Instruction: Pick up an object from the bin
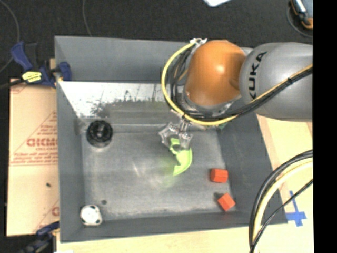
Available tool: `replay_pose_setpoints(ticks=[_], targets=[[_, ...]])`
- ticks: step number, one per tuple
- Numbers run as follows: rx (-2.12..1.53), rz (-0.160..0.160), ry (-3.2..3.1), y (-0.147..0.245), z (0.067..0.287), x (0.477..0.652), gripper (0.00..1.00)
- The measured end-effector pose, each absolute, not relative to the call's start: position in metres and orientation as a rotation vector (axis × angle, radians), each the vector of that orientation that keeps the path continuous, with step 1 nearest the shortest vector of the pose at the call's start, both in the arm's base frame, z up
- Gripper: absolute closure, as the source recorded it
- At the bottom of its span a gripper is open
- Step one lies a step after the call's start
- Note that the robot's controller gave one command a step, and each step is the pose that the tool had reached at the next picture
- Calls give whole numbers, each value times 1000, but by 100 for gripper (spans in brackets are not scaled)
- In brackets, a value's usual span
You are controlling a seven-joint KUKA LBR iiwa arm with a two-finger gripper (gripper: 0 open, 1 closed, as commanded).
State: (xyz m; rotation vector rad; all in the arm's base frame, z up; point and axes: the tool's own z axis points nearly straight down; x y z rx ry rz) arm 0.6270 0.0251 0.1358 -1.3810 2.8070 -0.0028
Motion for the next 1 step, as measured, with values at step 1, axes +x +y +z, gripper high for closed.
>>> replay_pose_setpoints(ticks=[1], targets=[[-1359, -4, 2816, 29, 197, 624, 100]])
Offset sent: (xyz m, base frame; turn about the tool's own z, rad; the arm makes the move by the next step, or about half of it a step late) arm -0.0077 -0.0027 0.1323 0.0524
